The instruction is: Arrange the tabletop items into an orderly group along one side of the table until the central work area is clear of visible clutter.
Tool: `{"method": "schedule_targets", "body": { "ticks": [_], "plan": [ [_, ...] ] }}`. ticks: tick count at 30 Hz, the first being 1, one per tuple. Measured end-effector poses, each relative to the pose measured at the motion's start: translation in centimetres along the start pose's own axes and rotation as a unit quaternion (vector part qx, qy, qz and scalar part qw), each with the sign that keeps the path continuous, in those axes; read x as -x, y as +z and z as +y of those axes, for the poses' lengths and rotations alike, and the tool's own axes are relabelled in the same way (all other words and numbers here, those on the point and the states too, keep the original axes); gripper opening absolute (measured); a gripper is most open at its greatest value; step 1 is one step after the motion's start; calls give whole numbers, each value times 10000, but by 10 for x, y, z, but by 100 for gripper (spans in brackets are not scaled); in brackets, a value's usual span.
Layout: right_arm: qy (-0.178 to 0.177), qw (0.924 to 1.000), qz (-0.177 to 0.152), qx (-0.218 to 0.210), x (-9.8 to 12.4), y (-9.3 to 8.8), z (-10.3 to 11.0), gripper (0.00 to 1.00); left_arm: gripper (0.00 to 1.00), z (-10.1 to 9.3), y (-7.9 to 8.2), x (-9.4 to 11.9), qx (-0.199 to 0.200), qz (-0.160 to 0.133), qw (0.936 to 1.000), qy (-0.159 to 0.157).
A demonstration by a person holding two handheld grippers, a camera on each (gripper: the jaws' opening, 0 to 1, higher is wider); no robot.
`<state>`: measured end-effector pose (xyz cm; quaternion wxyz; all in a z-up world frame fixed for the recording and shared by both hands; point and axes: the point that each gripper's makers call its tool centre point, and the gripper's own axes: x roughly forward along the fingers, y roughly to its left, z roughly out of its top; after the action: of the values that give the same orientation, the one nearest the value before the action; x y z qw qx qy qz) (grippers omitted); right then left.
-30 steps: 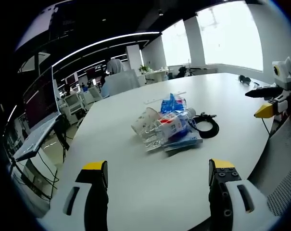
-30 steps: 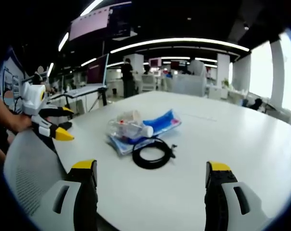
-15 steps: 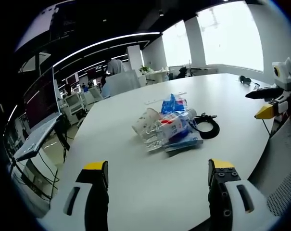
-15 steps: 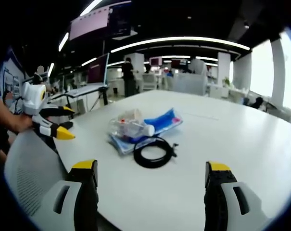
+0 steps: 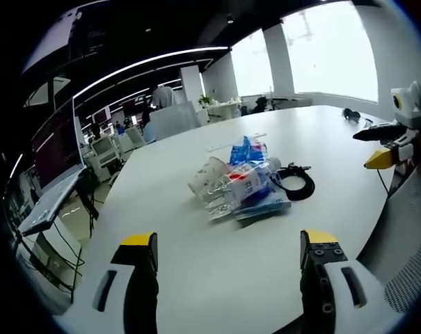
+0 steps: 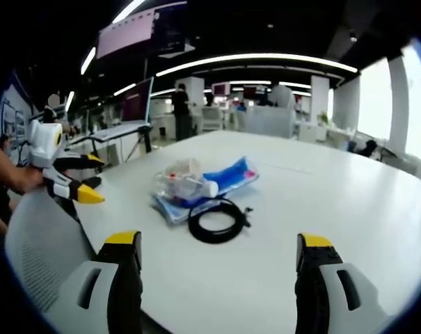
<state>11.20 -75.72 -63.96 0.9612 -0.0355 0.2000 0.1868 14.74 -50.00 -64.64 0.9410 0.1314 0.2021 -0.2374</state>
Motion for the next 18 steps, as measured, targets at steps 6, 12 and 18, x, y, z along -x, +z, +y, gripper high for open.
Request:
{"method": "schedule_targets", "body": {
  "ticks": [6, 12, 18],
  "plan": [
    [-32, 10000, 46, 43, -1, -1, 0, 90, 83, -1, 2, 1, -6, -57, 10000, -29],
    [-60, 9999, 52, 97, 0, -1, -1, 88, 82, -5, 0, 0, -8, 5, 9999, -139],
    [25, 9998, 160, 64, 1, -5, 2, 87, 82, -6, -4, -1, -131, 103, 9997, -178]
  ]
}}
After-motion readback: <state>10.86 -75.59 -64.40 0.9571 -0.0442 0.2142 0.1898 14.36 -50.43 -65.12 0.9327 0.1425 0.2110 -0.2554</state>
